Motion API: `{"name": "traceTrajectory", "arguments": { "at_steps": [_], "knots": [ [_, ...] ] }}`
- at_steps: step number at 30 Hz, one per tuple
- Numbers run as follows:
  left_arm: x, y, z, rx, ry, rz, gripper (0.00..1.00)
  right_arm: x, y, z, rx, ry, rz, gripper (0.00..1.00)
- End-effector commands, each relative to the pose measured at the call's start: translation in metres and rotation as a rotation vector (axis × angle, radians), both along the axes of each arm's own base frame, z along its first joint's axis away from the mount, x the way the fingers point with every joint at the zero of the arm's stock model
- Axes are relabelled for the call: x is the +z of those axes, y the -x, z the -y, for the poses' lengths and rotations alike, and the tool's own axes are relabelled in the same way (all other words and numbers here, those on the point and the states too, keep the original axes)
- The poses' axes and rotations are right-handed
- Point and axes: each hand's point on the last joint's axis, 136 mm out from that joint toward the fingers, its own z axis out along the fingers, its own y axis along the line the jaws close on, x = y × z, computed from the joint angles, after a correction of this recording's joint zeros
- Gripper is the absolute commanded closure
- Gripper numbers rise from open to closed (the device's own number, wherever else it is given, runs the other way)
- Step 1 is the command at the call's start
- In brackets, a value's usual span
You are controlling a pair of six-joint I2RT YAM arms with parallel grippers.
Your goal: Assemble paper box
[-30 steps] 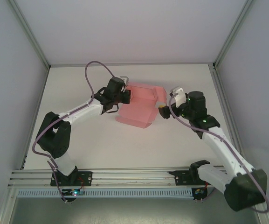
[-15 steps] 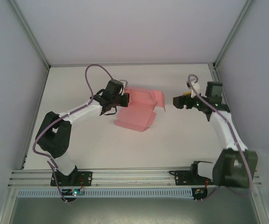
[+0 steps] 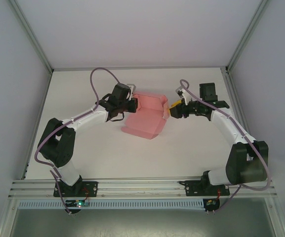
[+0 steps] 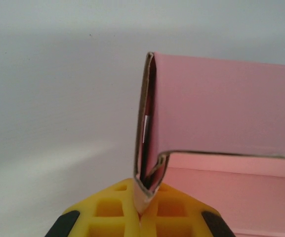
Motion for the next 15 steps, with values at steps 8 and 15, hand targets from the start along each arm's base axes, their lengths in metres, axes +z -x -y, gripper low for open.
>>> {"name": "traceTrajectory", "arguments": {
  "at_steps": [8, 15],
  "knots": [
    [0.017, -0.008, 0.003, 0.047, 0.046, 0.01, 1.0, 0.011, -0.031, -0.019, -0.176, 0.016, 0.12, 0.49],
    [0.015, -0.007, -0.004, 0.106, -0.04, 0.02, 1.0, 0.007, -0.06, -0.006, -0.499, 0.231, 0.226, 0.45]
  ]
}}
